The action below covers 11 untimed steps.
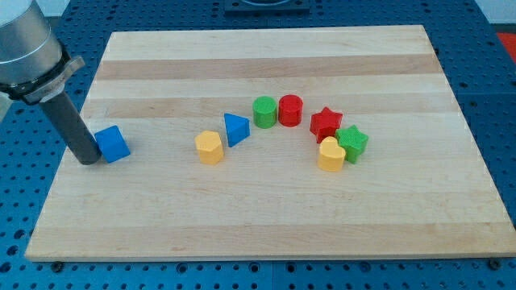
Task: Move the blue triangle towards left center
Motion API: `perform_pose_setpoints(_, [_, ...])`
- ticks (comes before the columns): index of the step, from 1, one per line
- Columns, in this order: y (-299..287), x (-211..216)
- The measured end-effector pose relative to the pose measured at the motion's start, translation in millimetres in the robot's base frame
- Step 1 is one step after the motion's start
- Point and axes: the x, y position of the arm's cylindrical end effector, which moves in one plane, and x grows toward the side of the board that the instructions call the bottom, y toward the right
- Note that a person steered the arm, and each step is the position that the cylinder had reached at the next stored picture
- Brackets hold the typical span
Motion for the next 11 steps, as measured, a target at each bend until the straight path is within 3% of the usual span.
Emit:
perform_pose_setpoints(1, [18, 18])
perform_pose_setpoints(3, [107, 68])
perform_pose_setpoints(6, [240, -17])
perform_pose_setpoints(8, [207, -68])
perform_pose_setpoints(10, [107, -79])
perform_pose_setpoints(11, [91, -79])
